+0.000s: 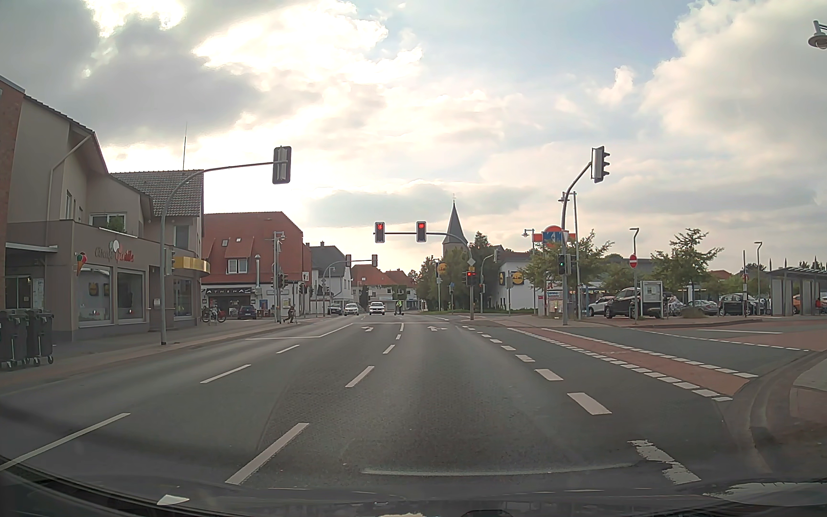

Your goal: Follow the waypoints while adhering to traffic rules and regulations

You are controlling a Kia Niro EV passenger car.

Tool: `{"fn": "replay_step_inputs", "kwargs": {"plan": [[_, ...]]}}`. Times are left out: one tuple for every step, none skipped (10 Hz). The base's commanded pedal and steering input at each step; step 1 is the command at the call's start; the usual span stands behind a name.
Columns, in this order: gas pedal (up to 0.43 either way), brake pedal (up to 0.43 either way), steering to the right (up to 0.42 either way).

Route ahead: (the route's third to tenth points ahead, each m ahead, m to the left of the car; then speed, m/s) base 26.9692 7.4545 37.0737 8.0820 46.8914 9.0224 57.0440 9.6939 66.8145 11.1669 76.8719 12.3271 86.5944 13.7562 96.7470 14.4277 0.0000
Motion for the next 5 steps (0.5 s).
{"fn": "replay_step_inputs", "kwargs": {"plan": [[0.000, 0.220, -0.005], [0.000, 0.220, -0.005], [0.000, 0.220, -0.005], [0.000, 0.220, -0.005], [0.000, 0.220, -0.005]]}}
